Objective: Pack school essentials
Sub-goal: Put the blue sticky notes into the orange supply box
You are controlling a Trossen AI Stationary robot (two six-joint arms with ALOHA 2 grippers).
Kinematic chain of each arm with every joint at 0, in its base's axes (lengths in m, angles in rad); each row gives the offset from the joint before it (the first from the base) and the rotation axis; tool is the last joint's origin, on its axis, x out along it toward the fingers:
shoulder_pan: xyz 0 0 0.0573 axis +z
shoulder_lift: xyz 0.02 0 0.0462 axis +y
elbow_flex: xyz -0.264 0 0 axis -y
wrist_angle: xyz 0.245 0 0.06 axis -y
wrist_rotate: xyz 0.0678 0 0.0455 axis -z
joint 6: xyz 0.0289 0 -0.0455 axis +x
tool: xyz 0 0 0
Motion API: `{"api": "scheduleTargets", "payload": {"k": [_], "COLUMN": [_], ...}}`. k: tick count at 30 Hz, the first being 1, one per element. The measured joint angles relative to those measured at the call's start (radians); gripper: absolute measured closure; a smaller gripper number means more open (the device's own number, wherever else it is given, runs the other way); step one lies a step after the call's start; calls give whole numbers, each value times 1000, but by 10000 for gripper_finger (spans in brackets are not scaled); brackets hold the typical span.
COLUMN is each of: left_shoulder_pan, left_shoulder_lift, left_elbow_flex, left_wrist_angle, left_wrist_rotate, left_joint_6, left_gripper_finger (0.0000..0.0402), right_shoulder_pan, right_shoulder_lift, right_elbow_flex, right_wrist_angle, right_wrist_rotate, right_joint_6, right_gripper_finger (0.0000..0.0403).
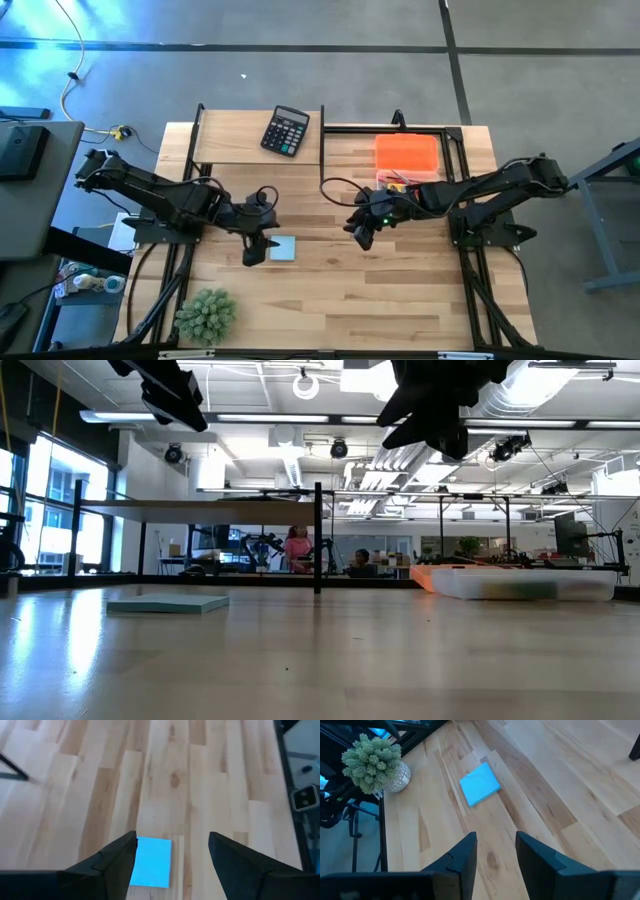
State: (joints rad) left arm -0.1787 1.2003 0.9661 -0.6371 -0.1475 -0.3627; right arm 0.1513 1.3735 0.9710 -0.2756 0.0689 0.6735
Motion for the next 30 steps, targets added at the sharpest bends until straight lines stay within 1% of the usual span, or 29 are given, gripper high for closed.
{"api": "scheduleTargets", "payload": {"k": [3,11,18,22,26,30], "left_shoulder_pan": [1,2,2,9,9,2], "left_shoulder_lift": [0,16,84,131,171,197], "left_elbow_flex": [0,0,2,1,1,0], "left_wrist_angle": [-13,-26,-31,-38,-40,-41], "left_wrist_rotate": [-16,-54,-54,-35,-19,-5], "left_joint_6": [-42,-74,-132,-167,-166,-114], "left_gripper_finger": [165,165,165,165,165,165], "right_shoulder_pan": [0,0,0,0,0,0], "right_shoulder_lift": [0,0,0,0,0,0], "right_elbow_flex": [0,0,0,0,0,0], "right_wrist_angle": [0,0,-1,-3,-3,-4], "right_wrist_rotate": [0,0,-1,-1,-1,-1], "right_joint_6": [0,0,0,0,0,0], "right_gripper_finger": [277,277,277,277,277,277]}}
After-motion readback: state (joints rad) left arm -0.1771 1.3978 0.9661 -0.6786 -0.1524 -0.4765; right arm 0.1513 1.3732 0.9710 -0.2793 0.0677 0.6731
